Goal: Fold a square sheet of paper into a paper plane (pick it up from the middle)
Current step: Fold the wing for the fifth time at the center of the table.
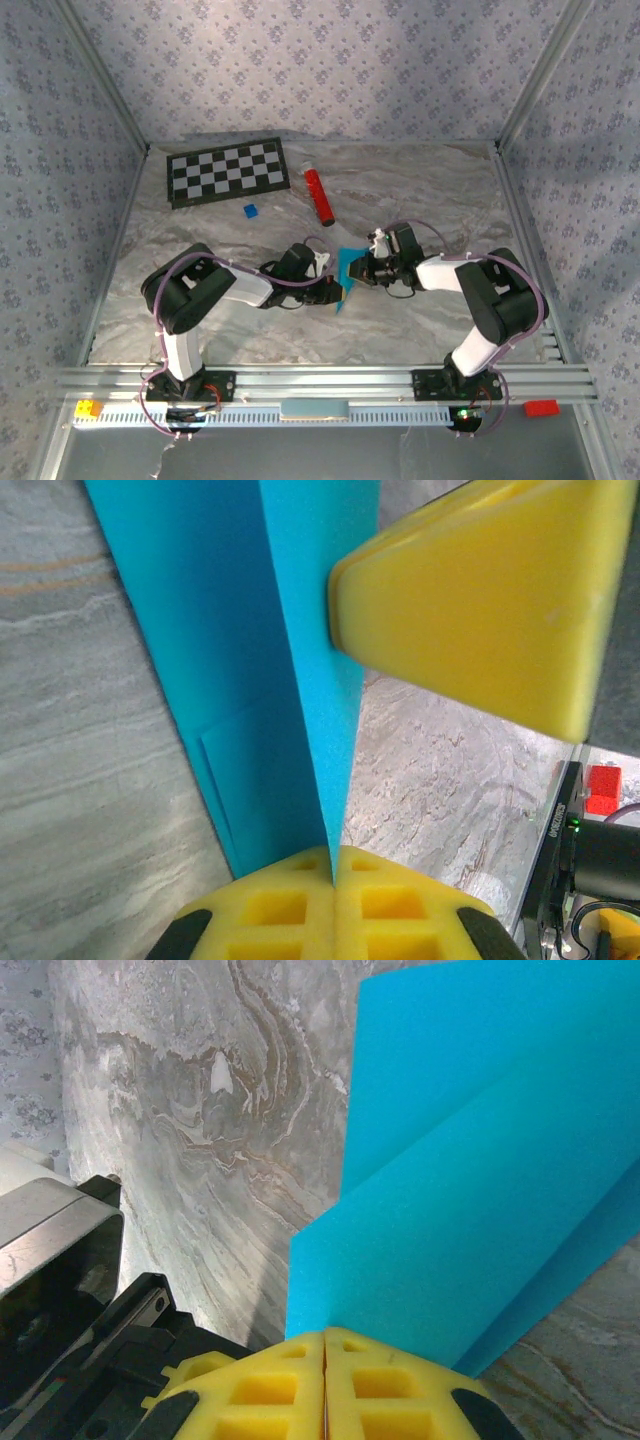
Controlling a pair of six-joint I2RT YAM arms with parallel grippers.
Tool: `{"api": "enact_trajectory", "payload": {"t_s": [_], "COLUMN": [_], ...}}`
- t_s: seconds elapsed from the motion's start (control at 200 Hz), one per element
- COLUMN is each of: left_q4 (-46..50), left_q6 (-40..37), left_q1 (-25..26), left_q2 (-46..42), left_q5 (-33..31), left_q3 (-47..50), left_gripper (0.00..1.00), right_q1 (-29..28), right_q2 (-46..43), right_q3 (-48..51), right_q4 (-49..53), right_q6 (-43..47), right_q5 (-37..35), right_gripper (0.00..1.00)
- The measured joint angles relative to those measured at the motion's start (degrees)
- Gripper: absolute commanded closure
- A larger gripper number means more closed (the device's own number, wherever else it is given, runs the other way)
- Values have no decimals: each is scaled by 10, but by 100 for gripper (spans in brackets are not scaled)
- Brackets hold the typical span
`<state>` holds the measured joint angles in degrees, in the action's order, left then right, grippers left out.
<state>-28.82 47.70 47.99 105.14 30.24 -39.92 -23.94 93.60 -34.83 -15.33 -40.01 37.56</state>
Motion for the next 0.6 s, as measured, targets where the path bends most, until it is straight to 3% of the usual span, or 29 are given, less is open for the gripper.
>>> {"api": "enact_trajectory", "payload": {"t_s": [0.6], "left_q4": [-19], "left_q6": [31], "left_q1": [-7], "left_q2": [9], "left_q5": [15], "left_q3": [3], "left_gripper": [100], "right_q1": [8], "right_q2": [14], "right_q3": [-5], "right_q4": [-1], "right_q6": [2], "right_q5": [13], "right_gripper": [90]}}
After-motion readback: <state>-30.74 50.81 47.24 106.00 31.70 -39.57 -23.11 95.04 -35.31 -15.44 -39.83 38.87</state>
